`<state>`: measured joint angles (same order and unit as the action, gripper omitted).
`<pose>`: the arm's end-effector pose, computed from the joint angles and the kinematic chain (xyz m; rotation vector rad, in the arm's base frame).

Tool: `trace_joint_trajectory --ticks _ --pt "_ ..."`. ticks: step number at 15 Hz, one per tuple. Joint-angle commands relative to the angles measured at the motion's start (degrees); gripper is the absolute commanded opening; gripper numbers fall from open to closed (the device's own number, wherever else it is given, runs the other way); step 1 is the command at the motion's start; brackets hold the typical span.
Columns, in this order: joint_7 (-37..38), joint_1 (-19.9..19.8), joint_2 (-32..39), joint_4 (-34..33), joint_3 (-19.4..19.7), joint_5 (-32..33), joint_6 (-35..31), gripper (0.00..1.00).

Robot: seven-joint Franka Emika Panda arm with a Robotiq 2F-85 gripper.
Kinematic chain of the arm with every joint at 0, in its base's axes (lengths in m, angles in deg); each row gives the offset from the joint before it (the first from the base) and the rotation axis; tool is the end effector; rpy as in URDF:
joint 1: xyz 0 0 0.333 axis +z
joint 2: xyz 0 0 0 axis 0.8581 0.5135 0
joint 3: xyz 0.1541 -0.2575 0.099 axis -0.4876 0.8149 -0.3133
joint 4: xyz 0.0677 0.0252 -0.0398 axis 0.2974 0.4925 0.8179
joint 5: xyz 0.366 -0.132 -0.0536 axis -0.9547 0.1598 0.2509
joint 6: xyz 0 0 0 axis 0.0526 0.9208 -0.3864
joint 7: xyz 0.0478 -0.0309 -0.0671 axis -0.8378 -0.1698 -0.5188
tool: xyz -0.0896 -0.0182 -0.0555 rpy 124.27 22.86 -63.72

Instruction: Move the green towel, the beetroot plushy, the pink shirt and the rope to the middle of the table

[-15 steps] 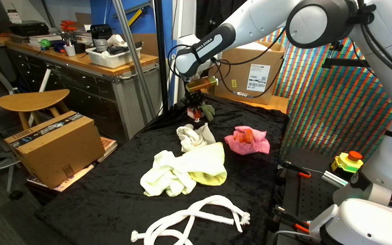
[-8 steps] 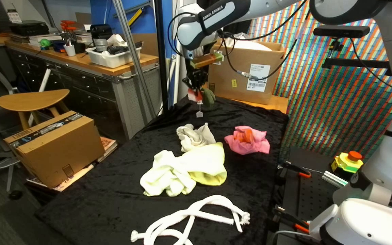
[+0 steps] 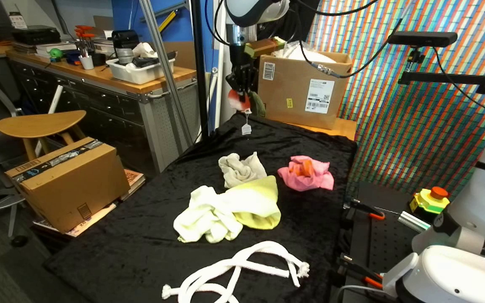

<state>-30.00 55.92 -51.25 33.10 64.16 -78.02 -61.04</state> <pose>0.6537 -0.0883 0.4216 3.0433 -0.3341 -0.0377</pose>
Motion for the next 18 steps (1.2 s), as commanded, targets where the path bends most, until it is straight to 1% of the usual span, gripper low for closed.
trace_joint_trajectory --ticks 1,7,11,14,18 --pt "-3.73 1.19 -7.68 7.56 -1.84 0.46 -2.69 0.05" --pt "-5.89 3.37 -14.08 16.33 -4.46 1.22 -5.59 0.05" --pt "-6.12 5.22 -17.8 24.48 -6.34 1.71 -10.11 0.06" --pt "-6.66 6.6 -18.59 28.52 -8.11 0.69 -14.15 0.06" --pt "-4.43 8.4 -16.97 29.79 -9.66 2.16 -17.99 0.05"
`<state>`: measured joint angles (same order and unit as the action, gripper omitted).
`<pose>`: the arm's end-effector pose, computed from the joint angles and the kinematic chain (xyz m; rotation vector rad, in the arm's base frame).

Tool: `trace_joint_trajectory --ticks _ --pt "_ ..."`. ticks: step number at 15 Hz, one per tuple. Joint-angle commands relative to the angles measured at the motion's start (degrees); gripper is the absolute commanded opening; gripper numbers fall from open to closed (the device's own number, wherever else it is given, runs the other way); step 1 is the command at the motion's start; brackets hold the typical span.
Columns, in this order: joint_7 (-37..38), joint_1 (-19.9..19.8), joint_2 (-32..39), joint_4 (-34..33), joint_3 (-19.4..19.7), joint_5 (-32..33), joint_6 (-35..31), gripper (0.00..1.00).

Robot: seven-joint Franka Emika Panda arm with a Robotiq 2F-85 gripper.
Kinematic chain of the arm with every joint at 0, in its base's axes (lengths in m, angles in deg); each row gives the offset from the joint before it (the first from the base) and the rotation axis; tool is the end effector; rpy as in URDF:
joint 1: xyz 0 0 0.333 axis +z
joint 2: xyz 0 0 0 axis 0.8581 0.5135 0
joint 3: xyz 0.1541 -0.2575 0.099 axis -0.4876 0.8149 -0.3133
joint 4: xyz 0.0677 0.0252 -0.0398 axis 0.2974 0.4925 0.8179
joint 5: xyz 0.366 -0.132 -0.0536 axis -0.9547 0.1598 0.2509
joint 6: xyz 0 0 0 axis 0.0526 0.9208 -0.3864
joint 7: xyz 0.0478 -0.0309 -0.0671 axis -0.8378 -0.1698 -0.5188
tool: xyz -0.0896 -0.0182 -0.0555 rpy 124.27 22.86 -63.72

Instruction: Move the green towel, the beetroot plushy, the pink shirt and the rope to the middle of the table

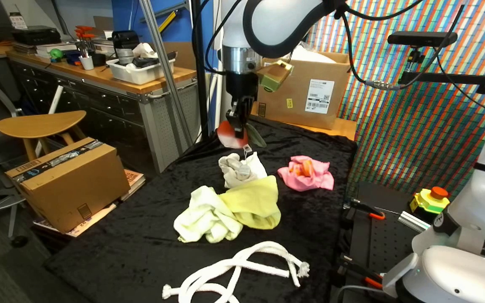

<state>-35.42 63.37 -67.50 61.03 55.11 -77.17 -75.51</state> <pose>0.5546 0.0810 0.3903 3.0792 0.2753 0.0444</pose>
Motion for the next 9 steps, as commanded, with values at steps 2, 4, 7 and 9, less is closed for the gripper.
trace_joint_trajectory --ticks 2,4,7,9 --pt "2.97 1.42 0.88 1.18 -0.71 2.59 -4.47 0.05" --pt "4.71 1.5 2.16 0.79 -0.29 4.18 -4.69 0.05" --pt "5.65 1.34 3.44 1.51 0.16 4.95 -4.87 0.05" --pt "5.64 1.34 4.02 2.21 0.28 4.73 -5.27 0.06"
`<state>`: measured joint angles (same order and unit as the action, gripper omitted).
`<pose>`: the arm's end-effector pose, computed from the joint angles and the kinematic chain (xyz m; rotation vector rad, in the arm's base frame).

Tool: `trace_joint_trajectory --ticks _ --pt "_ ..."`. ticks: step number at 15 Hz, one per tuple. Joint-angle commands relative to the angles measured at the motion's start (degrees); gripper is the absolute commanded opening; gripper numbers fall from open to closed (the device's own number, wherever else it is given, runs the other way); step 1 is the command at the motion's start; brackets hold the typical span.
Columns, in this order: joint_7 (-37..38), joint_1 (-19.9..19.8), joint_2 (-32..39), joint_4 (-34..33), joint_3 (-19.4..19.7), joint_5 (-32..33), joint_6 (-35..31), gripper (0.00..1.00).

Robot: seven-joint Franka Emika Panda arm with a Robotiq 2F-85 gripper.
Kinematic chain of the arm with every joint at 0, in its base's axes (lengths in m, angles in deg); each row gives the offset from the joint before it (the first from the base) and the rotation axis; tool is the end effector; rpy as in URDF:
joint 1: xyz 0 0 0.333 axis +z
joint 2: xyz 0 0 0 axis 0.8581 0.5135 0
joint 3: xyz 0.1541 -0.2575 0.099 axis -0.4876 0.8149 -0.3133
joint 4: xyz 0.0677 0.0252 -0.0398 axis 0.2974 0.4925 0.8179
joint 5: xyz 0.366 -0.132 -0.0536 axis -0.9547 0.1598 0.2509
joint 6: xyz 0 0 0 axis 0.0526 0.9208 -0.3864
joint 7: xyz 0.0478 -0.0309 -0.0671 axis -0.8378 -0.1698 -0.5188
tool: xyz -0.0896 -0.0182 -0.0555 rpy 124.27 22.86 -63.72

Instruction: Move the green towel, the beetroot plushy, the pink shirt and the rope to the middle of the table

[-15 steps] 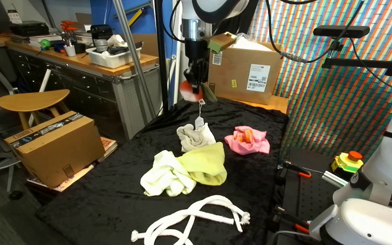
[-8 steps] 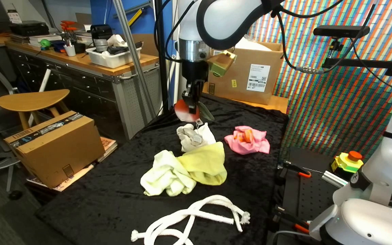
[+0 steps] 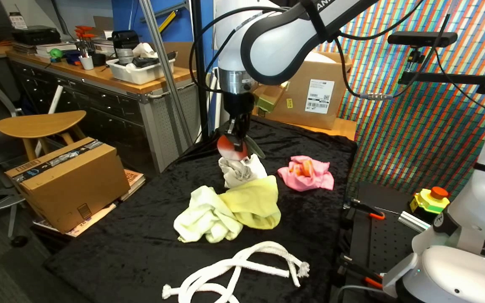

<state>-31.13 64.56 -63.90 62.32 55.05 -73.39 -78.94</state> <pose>0.5556 0.0922 0.3505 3.0359 0.2594 0.0182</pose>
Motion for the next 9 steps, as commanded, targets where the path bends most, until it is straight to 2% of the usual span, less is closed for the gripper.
trace_joint_trajectory --ticks 1,2,3,9 --pt "1.43 0.19 0.55 1.18 0.39 0.95 -1.88 0.1" --pt "1.5 0.24 0.83 1.41 0.43 0.97 -2.09 0.35" --pt "1.99 0.29 0.96 1.62 0.5 1.03 -2.01 0.36" --pt "2.46 0.09 0.81 2.91 0.83 0.94 -1.81 0.81"
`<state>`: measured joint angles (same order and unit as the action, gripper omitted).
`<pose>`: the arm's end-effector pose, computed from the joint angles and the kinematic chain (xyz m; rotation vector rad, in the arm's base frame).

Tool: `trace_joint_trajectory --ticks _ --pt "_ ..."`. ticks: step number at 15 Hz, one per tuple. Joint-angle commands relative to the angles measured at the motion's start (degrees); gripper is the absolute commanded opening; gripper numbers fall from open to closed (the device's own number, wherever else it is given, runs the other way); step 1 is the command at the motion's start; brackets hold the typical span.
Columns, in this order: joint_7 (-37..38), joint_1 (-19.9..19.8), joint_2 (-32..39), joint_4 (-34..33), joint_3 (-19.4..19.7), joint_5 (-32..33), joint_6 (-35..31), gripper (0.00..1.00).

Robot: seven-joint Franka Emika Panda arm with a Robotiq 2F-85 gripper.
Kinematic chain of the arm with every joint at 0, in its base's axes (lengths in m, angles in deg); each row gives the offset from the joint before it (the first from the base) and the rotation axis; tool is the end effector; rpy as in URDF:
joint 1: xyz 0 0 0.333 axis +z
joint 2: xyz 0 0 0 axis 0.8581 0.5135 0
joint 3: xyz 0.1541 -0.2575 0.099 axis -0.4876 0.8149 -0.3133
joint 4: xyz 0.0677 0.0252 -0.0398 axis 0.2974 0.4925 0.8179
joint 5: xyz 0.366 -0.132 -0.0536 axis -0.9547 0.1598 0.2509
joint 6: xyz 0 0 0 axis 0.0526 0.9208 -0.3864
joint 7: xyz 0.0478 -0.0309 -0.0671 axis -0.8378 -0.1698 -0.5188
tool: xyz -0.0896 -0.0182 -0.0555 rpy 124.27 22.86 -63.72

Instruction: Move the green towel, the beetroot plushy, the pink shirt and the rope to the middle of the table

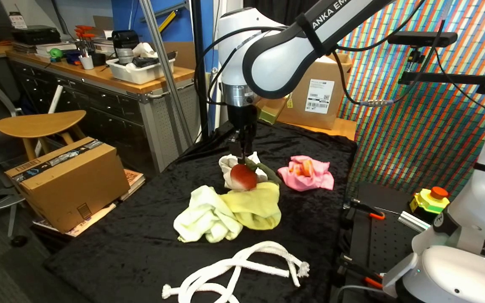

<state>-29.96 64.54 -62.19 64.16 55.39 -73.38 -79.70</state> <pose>0.5482 0.0878 0.3211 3.0362 0.2249 -0.0549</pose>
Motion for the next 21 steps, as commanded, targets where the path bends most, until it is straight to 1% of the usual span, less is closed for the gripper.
trace_joint_trajectory --ticks 1,3,4,10,13,21 --pt "1.51 0.08 -0.84 1.14 0.6 0.93 -1.07 0.88" --pt "2.18 -0.15 -1.04 1.37 1.09 1.16 -1.06 0.99" --pt "2.4 -0.35 -1.2 1.52 1.43 1.28 -1.1 1.0" --pt "4.76 -2.91 -2.95 4.01 5.05 0.87 -1.44 1.0" --pt "5.77 -4.19 -4.62 6.45 6.39 0.51 -1.51 1.0" --pt "9.27 -6.27 -11.79 16.74 7.44 -0.18 -0.18 1.0"
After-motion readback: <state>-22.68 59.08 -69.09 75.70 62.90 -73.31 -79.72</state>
